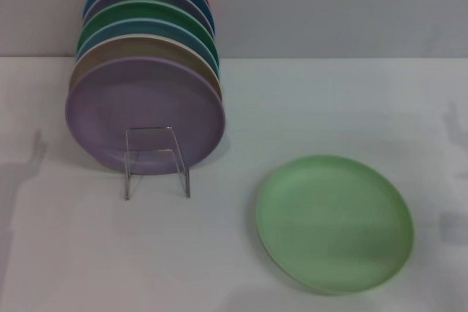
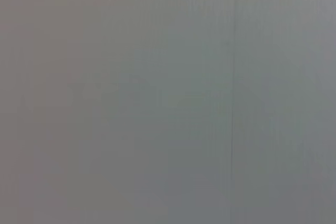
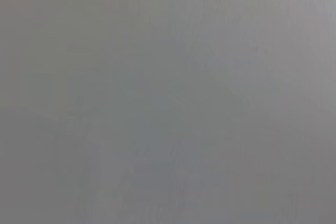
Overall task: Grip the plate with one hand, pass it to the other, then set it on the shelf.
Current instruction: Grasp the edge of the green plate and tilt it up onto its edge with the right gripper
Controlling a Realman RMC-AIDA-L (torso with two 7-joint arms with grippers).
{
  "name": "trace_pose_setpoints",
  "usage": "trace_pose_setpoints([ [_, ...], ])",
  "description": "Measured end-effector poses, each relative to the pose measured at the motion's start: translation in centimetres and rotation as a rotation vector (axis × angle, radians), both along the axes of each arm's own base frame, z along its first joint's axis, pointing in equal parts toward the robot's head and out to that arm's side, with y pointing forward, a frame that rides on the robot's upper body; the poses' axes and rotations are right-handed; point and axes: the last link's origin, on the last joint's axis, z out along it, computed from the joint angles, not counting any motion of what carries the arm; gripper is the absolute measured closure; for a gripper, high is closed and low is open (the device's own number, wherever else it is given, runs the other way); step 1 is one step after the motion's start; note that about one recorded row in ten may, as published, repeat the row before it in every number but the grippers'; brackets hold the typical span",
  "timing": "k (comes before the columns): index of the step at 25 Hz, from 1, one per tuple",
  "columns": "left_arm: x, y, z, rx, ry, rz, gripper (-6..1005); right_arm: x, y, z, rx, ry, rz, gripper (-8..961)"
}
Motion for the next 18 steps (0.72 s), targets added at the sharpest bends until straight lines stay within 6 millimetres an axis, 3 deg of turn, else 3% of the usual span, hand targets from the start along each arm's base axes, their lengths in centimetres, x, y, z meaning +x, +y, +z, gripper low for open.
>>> trace_pose_setpoints([
  [18,-0.01,0.51,-0.17,-0.017,-0.001,0.011,139,-0.28,0.12,-0.55,-0.019,-0.002,0.000,221],
])
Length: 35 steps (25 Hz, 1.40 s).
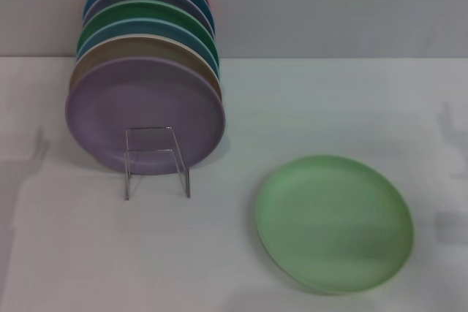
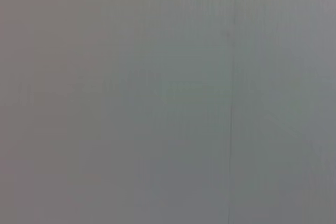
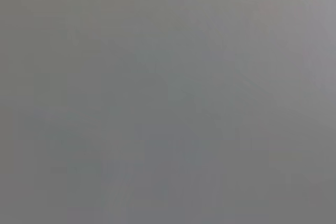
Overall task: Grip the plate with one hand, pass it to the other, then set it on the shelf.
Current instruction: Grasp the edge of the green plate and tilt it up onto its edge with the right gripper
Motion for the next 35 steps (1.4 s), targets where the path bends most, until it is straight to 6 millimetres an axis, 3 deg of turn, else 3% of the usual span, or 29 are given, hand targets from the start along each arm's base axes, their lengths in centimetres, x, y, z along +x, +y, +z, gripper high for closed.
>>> trace_pose_setpoints([
  [5,-0.2,-0.1,-0.1,-0.003,-0.001,0.007,139,-1.2,0.6,-0.5,0.025,-0.050,-0.019,222],
  [11,-0.2,-0.2,-0.1,-0.003,-0.005,0.010,139,-2.4,3.0,-2.5,-0.146,0.143,-0.039,222],
  [13,-0.2,-0.2,-0.1,-0.004,-0.006,0.010,139,-4.2,4.2,-3.9,-0.239,0.206,-0.043,222],
  [23,-0.3,0.0,-0.2,-0.012,-0.007,0.016,139,-8.9,5.3,-6.5,-0.454,0.181,-0.131,223],
  [28,-0.2,0.2,-0.1,-0.014,-0.005,0.014,139,-10.4,5.9,-6.0,-0.622,0.223,-0.155,223],
  [35,-0.2,0.7,-0.1,-0.021,-0.004,0.024,139,-9.5,7.1,-4.3,-0.841,0.292,-0.221,223],
])
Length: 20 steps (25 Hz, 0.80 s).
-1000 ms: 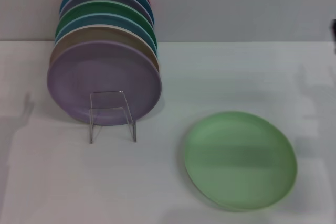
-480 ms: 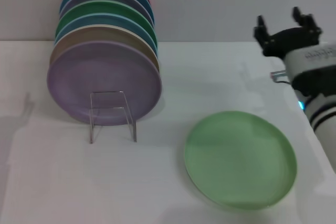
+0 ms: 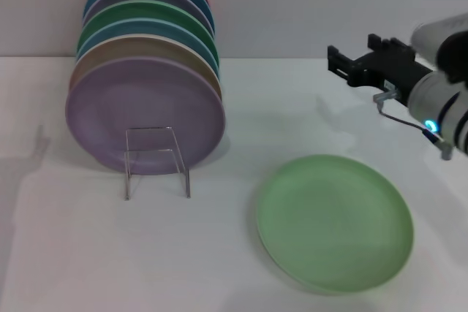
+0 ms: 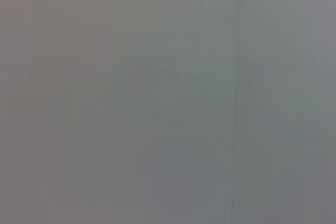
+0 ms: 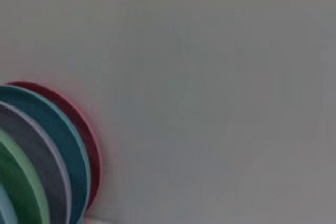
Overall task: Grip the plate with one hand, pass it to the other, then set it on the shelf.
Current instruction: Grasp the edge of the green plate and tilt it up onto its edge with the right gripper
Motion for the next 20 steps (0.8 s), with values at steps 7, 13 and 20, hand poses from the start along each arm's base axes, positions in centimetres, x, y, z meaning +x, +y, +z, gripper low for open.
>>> trace_pose_setpoints([
  [7,0.1,0.4,-0.1,-0.009,-0.004,0.005,139,0.4,0.7,2.2,-0.198,0.003,-0.071,224],
  [13,0.4,0.7,-0.2,-0.010,-0.008,-0.003,139,-0.5,0.8,3.2,-0.374,-0.024,-0.206,224],
  [20,0.6,0.8,-0.2,-0.010,-0.011,-0.008,139,-0.6,0.3,5.1,-0.543,-0.014,-0.428,225],
])
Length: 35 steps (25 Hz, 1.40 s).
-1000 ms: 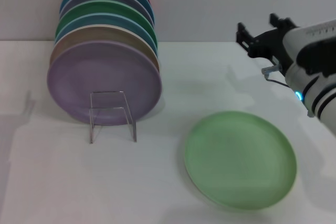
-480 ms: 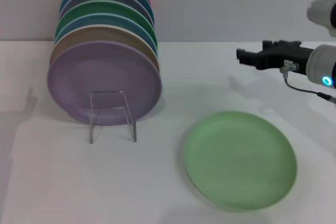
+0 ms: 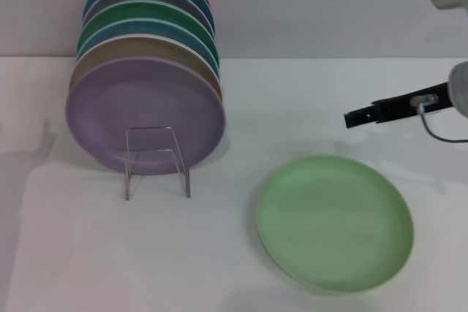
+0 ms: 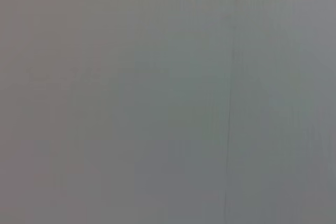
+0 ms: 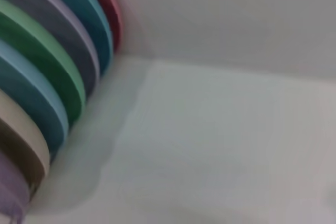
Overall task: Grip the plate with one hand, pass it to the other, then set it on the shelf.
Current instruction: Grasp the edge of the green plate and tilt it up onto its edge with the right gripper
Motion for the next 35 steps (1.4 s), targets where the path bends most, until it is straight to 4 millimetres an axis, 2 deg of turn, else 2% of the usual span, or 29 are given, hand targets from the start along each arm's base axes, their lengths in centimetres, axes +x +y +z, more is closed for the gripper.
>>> trace_pose_setpoints([
  [7,0.1,0.1,0.0,0.000,-0.001,-0.002,139,0.2,-0.7,0.8,-0.095,0.018,-0.122,225],
  [15,0.2,0.3,0.1,0.005,-0.002,-0.007,139,1.7,-1.8,-0.2,-0.169,0.021,-0.213,226],
  [23,0.3,0.4,0.1,0.008,-0.003,-0.009,139,3.3,-2.3,-0.1,-0.168,-0.001,-0.280,226],
  [35,0.1,0.2,0.1,0.008,-0.003,-0.002,139,4.9,-2.9,-1.8,-0.211,0.006,-0.326,227],
])
